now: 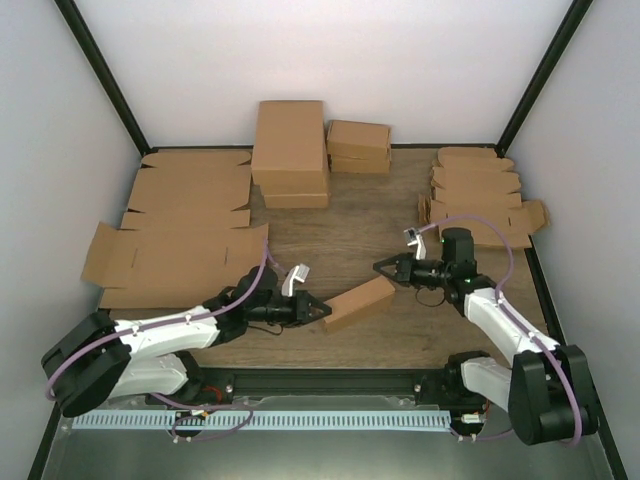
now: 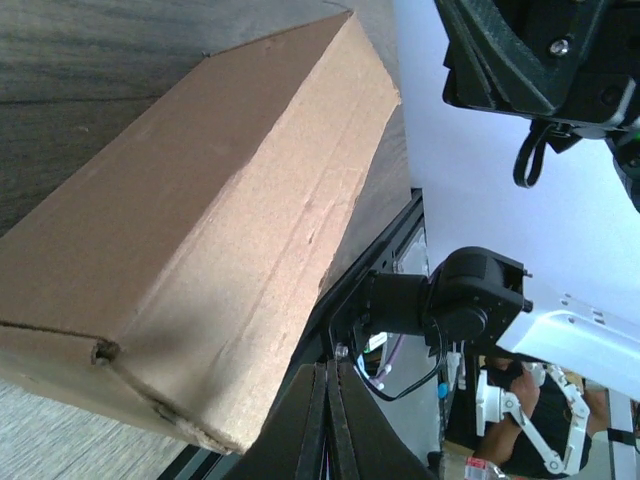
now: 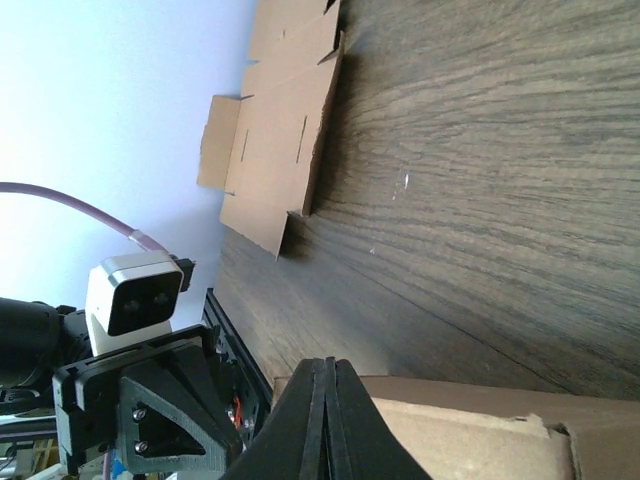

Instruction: Fold the paper box

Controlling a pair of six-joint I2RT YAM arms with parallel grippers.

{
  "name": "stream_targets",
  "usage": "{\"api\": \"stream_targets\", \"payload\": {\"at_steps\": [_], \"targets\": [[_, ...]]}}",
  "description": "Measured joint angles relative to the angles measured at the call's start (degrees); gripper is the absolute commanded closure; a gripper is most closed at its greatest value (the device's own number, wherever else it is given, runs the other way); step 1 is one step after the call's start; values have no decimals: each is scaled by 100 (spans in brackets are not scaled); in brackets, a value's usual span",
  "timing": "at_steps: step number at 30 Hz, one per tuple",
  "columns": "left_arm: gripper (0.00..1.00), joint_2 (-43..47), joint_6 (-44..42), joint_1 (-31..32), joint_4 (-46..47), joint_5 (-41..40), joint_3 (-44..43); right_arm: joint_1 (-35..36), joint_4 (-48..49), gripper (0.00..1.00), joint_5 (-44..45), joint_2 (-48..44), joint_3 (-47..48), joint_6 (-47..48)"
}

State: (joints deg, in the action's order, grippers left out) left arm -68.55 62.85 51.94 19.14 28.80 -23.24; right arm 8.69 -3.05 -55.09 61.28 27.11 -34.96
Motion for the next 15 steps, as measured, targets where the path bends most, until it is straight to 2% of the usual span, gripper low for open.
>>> {"api": "stream_targets", "payload": {"at_steps": [8, 15], "targets": [[96, -151, 170, 57, 704, 90, 544, -37, 752, 99, -219, 610, -671, -107], [96, -363, 173, 57, 1333, 175, 719, -358, 1672, 99, -944, 1108, -892, -214]]}}
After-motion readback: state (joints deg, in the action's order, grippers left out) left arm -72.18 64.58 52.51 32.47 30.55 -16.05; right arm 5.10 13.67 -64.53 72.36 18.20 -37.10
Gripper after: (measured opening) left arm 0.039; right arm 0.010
